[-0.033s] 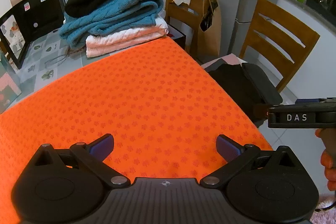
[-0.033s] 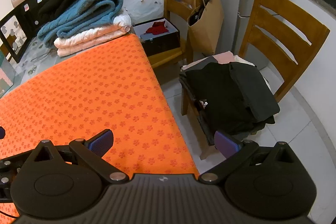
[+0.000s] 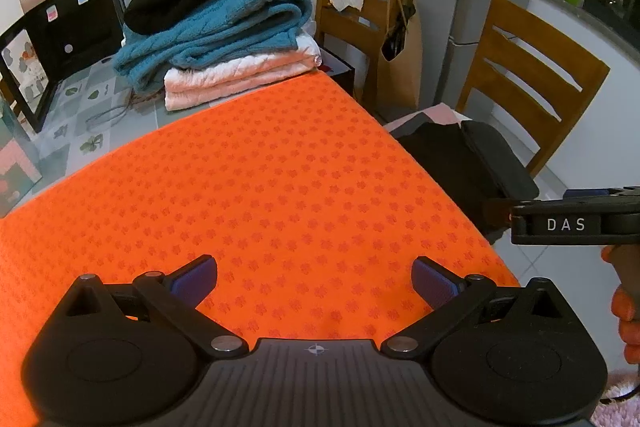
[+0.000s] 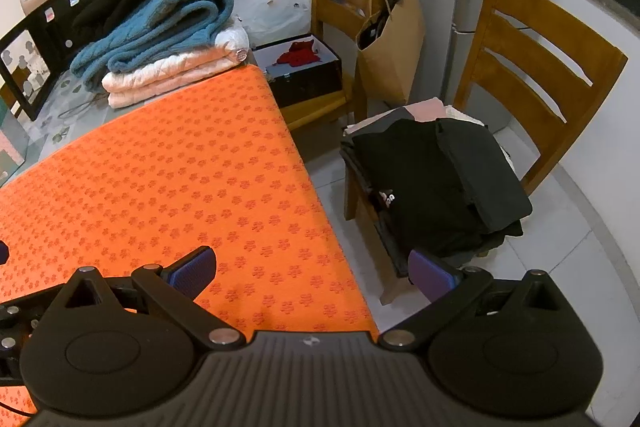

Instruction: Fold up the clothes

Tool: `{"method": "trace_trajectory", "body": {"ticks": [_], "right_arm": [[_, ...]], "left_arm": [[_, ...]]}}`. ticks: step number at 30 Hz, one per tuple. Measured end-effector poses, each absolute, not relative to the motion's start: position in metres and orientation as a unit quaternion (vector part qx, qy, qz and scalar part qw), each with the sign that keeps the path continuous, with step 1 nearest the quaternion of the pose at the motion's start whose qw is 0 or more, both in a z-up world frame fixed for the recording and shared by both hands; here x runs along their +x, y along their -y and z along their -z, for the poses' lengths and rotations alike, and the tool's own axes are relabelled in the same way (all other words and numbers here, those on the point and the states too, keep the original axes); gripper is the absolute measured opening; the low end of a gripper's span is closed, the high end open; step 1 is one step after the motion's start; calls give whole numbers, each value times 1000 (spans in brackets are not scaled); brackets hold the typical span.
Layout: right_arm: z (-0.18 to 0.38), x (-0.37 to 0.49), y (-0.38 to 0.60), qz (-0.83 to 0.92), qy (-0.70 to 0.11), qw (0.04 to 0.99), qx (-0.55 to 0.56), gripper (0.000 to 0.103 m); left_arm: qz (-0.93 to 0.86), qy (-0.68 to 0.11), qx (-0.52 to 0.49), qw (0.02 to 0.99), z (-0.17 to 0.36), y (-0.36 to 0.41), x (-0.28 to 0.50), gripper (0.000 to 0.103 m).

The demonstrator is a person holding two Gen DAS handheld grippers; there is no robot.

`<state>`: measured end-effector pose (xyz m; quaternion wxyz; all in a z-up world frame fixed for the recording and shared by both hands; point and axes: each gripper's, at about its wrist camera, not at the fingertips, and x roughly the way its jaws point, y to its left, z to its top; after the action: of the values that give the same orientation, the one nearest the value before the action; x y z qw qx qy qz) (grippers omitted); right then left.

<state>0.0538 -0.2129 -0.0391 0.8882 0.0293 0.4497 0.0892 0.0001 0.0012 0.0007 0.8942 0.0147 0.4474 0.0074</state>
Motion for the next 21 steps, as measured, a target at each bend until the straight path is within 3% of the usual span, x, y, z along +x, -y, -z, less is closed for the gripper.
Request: {"method": "trace_trajectory", "body": {"ticks": [21], "right_arm": [[39, 55, 217, -93, -453, 886, 25, 103]], "left_arm": [[-8, -437, 8, 900, -5, -9, 0, 103]]}}
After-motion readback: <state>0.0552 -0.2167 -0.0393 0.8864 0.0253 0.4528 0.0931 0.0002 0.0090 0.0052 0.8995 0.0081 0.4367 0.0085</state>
